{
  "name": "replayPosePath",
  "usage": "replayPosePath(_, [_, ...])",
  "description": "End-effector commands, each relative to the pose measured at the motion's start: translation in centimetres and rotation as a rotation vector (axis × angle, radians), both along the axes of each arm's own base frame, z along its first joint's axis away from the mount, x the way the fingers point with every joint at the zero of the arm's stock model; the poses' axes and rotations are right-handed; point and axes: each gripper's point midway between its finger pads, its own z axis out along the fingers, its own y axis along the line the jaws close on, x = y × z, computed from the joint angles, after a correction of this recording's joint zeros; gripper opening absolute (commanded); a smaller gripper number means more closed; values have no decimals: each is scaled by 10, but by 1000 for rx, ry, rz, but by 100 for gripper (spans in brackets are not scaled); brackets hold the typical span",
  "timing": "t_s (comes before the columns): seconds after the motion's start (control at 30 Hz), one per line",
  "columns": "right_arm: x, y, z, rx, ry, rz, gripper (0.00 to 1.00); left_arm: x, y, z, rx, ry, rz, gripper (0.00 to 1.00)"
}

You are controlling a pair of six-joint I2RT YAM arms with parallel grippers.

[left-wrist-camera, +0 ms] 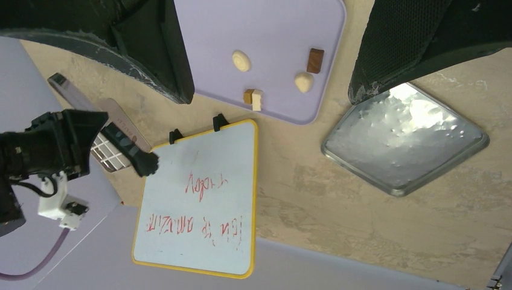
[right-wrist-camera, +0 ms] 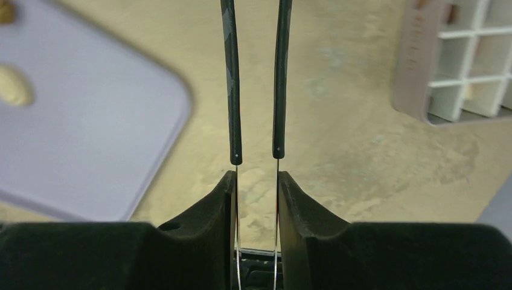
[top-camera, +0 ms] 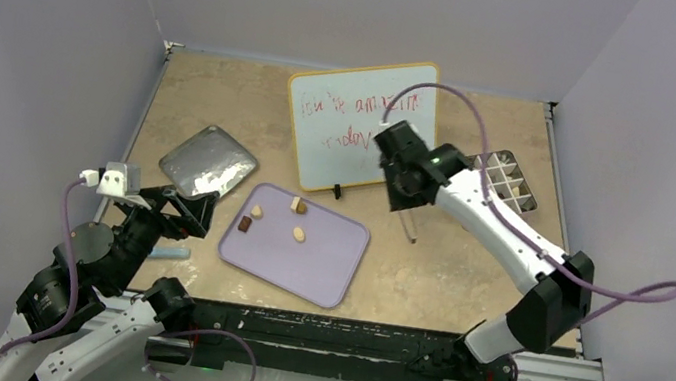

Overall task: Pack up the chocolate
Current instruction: Pick up the fake chocolate from the plate, then place the fake chocolate in the packing box.

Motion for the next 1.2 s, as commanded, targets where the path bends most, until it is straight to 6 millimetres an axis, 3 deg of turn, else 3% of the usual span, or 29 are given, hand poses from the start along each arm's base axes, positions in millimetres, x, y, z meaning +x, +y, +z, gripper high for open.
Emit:
replayPosePath(0.0, [22, -67, 17, -50, -63, -160, 21, 3, -3, 8, -18, -15, -1, 98])
replayPosePath(0.13, [49, -118, 23, -31, -94, -301, 21, 3, -4, 8, -17, -13, -6, 98])
replayPosePath(0.3, [78, -171, 16, 11, -75, -435, 21, 3, -4, 8, -16, -13, -6, 98])
replayPosePath(0.4, [88, -191, 7, 12, -47, -487, 21, 2, -4, 8, -18, -14, -9, 98])
replayPosePath(0.67, [110, -214, -15, 76, -24, -539, 24, 2, -5, 8, -17, -15, -12, 98])
replayPosePath(0.97, [125, -217, -28, 78, -7, -538, 25, 3, -6, 7, -11, -12, -16, 98])
replayPosePath(1.17, [127, -217, -30, 75, -2, -538, 34, 3, -6, 7, -11, -12, -17, 98])
